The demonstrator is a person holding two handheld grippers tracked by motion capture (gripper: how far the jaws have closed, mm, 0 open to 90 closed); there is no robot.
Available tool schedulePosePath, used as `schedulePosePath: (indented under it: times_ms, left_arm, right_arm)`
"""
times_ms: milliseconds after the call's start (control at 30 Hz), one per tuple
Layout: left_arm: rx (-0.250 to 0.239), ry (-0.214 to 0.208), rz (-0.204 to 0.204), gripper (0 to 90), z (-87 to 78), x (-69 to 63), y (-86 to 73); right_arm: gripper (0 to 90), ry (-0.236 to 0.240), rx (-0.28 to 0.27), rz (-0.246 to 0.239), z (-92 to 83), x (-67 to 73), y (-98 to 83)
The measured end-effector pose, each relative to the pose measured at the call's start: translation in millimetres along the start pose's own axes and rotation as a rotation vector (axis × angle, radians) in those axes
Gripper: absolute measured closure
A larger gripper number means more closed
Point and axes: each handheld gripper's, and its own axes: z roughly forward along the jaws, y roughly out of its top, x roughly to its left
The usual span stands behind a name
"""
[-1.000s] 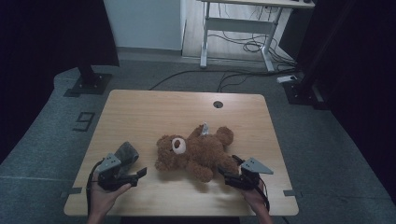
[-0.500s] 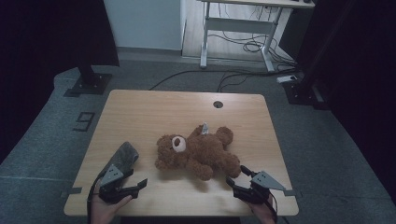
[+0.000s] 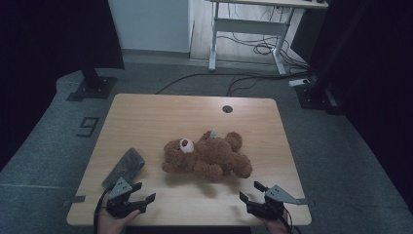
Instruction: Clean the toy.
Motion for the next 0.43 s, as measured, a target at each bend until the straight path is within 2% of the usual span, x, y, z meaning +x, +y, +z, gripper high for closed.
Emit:
schedulePosePath:
  times_ms: [433]
  left_arm:
    - [-0.006, 0.02, -0.007, 27.6, -0.3, 3.4, -1.0]
  right_arm:
    - [23.3, -0.004, 0.014, 0.002, 1.6, -2.2, -0.4]
